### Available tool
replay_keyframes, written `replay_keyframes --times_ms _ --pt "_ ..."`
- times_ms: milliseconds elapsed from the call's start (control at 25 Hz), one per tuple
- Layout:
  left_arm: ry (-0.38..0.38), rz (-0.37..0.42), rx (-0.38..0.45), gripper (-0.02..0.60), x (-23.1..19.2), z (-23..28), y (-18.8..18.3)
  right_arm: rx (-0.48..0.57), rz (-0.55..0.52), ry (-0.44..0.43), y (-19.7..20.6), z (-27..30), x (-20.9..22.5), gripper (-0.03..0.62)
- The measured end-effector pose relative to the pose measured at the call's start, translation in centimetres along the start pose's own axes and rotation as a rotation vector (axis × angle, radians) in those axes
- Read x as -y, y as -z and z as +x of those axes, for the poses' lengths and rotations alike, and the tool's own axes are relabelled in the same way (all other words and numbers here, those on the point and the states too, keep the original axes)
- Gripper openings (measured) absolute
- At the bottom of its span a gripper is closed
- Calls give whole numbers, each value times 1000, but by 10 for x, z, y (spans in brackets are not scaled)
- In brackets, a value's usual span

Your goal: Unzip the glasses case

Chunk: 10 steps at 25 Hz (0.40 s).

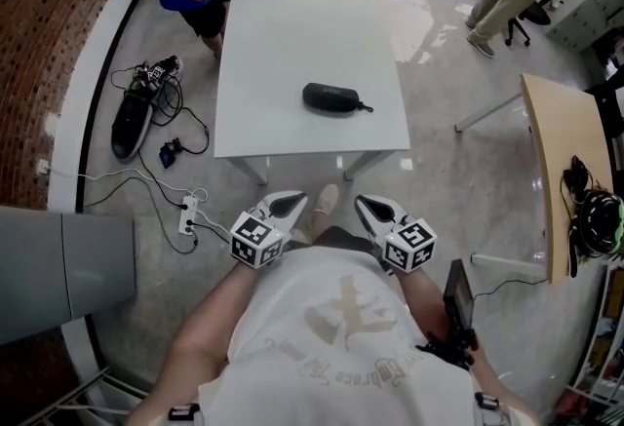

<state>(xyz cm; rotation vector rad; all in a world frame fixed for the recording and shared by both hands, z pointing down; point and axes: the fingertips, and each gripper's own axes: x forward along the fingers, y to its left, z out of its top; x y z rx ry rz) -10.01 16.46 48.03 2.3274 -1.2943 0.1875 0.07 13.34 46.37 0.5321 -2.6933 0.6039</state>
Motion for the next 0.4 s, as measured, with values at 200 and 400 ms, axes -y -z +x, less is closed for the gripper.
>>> replay_keyframes --times_ms 200,400 --pt "-5 -16 -18 6 1 -2 9 -12 3 -14 7 1 -4 8" --pt "7 -14 -23 6 7 -4 12 -21 -4 -19 6 0 -8 8"
